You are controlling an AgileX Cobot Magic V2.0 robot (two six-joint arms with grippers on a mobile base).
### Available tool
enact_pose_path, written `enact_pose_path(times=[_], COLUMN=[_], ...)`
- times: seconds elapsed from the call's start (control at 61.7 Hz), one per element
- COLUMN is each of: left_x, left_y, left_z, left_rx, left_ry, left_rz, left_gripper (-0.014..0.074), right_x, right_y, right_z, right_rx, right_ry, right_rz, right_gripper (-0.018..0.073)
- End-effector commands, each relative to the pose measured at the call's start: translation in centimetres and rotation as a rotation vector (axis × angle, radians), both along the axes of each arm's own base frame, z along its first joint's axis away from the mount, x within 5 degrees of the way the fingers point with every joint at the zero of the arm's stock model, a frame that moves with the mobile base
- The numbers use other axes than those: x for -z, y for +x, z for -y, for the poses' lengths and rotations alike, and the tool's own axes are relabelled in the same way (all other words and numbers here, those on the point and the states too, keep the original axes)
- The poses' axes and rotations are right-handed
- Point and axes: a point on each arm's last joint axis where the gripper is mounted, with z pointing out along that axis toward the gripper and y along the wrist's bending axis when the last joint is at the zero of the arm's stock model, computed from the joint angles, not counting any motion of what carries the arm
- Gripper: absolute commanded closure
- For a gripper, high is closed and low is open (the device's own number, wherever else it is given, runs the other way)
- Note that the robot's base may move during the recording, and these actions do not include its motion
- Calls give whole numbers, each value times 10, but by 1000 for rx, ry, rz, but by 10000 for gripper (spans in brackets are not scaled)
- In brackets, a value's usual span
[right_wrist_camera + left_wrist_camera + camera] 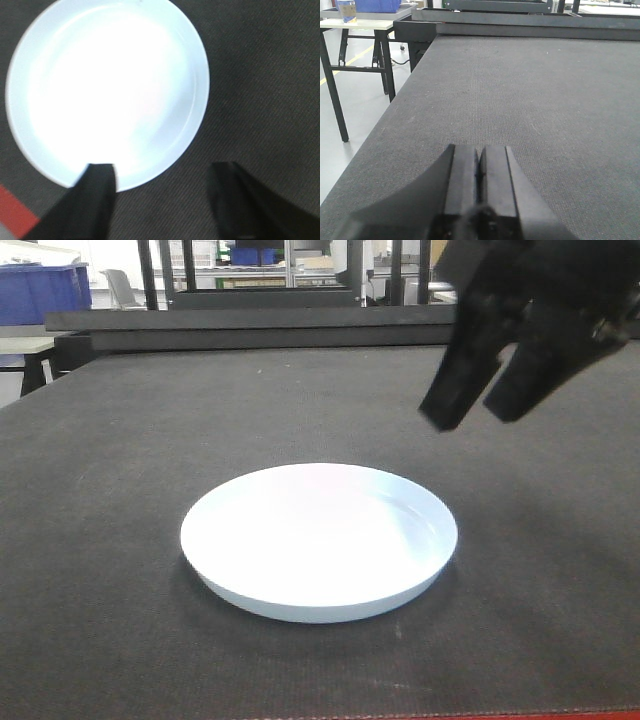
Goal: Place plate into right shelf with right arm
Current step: 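Lower the right gripper onto the rim of the white plate, then close the right gripper on the plate rim and lift it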
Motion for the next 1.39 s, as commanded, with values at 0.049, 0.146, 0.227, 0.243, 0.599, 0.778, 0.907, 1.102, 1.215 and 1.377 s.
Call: enact_pose_path(times=[0.049,0.146,0.227,0.243,0.599,0.778,0.907,1.102,1.215,1.377], left_x=[-5,-5,-5,-5,-5,-5,-5,-5,-5,-5], left_y=[0,0,0,0,0,0,0,0,0,0], left_z=[0,0,0,0,0,0,0,0,0,0], left_rx=[-4,-4,-4,-4,-4,-4,-4,-4,-4,-4], left_ry=[-14,-14,-14,-14,-14,-14,-14,-14,-14,-14], left_rz=[83,83,83,83,83,83,83,83,83,83], left_gripper=[643,643,643,643,643,643,643,643,643,643], right_x=[-2,10,16,17,37,47,49,49,49,49], right_y=[16,21,25,26,39,43,44,43,43,43], right_z=[-6,-9,-10,-11,-15,-17,-17,-17,-17,-17], right_rx=[19,21,25,25,52,54,57,67,70,70], right_ry=[26,15,9,8,4,-5,-6,-2,-1,-1], right_rz=[69,37,26,25,26,5,2,-7,-9,-9], right_gripper=[-64,-64,-64,-64,-64,-64,-62,31,162,307])
